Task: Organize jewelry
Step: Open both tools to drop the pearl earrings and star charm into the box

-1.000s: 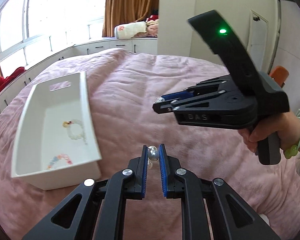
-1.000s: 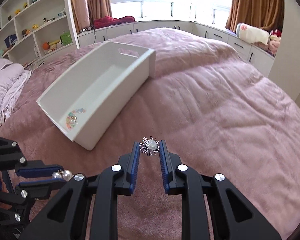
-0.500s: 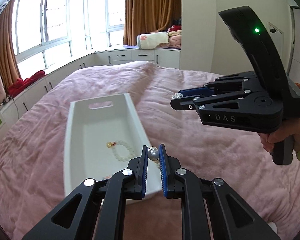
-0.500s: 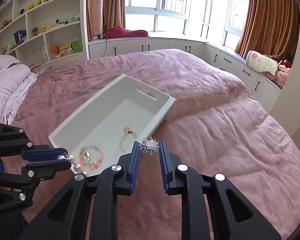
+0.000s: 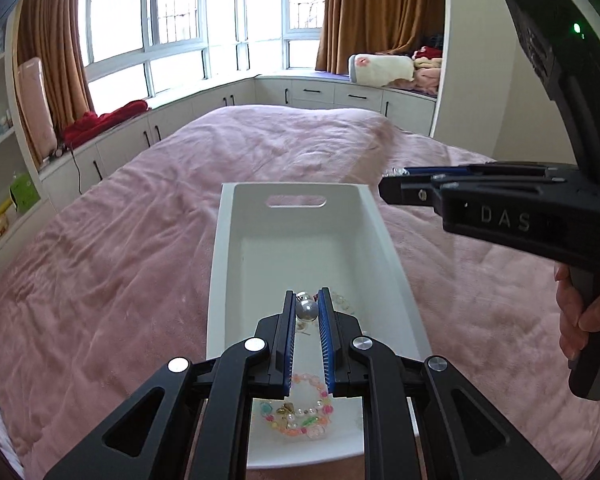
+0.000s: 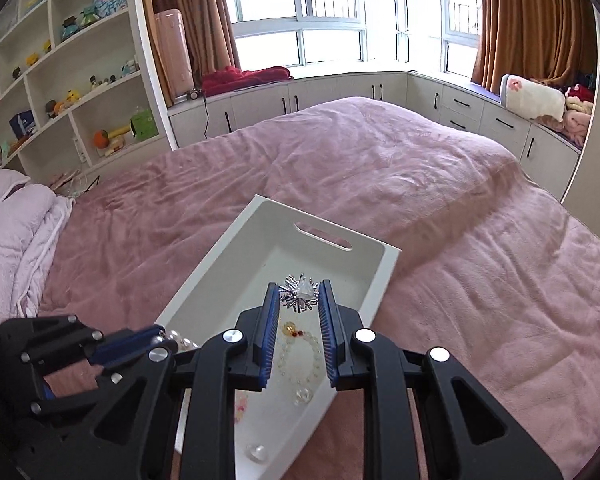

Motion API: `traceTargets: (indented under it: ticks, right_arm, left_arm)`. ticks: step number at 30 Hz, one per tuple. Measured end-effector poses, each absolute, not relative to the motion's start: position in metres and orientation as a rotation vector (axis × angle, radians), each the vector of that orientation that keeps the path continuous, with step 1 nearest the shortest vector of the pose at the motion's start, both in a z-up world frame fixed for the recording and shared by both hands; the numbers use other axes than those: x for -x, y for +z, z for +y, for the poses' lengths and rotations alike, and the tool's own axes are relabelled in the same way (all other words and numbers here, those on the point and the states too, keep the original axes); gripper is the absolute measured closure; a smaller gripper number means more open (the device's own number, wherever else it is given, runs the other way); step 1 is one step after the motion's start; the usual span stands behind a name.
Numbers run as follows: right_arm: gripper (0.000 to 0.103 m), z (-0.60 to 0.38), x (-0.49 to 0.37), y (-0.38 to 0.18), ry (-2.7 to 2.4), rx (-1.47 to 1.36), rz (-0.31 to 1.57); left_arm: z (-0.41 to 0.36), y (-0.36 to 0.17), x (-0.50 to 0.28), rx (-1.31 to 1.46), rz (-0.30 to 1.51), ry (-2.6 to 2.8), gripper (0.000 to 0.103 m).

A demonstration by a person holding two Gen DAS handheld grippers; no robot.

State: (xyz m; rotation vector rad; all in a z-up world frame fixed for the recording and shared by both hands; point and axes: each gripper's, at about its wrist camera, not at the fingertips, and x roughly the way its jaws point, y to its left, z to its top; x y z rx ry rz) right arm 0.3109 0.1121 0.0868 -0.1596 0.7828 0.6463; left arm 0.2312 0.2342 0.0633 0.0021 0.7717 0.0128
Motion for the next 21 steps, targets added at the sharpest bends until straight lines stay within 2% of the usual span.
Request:
traceTargets:
  ticks: [10,11,12,14,15,16,17,19,21]
  right_arm:
    - [0.082,0.14,-0.331,0.057,0.65,0.173,0.852]
    - [0.082,0.142,-0.332,0.055,0.646,0.175,0.855]
    - [0.081,0.142,-0.333,0.054,0.641,0.174,0.857]
    - [0.081,0.143,-0.335,0.052,0.632,0.17,0.861]
    - [0.078,0.143,-0.335,0.051,0.626,0.171,0.863]
    - [0.067,0.143,-0.335,0.052,0.621,0.173,0.861]
    - [0.053,0.143,-0.333,0.052,0.613,0.181,0.856]
    - [0.039,0.141,-0.331,0.057,0.592,0.191,0.832]
    - [0.036,0.138,-0.327,0.063,0.585,0.192,0.807]
  left_arm:
    - [0.246,0.033,-0.252,-0.03,0.798,0.06,0.086]
    - [0.247,0.032,-0.253,-0.031,0.796,0.068,0.08]
    - [0.248,0.032,-0.253,-0.031,0.792,0.073,0.069]
    - [0.247,0.032,-0.252,-0.028,0.776,0.081,0.06]
    - [0.248,0.033,-0.252,-0.027,0.771,0.077,0.059]
    - [0.248,0.033,-0.252,-0.03,0.769,0.076,0.058]
    - [0.247,0.033,-0.251,-0.042,0.768,0.085,0.049]
    - [0.246,0.036,-0.249,-0.059,0.752,0.095,0.04]
    - [0.244,0.042,-0.245,-0.065,0.736,0.103,0.031]
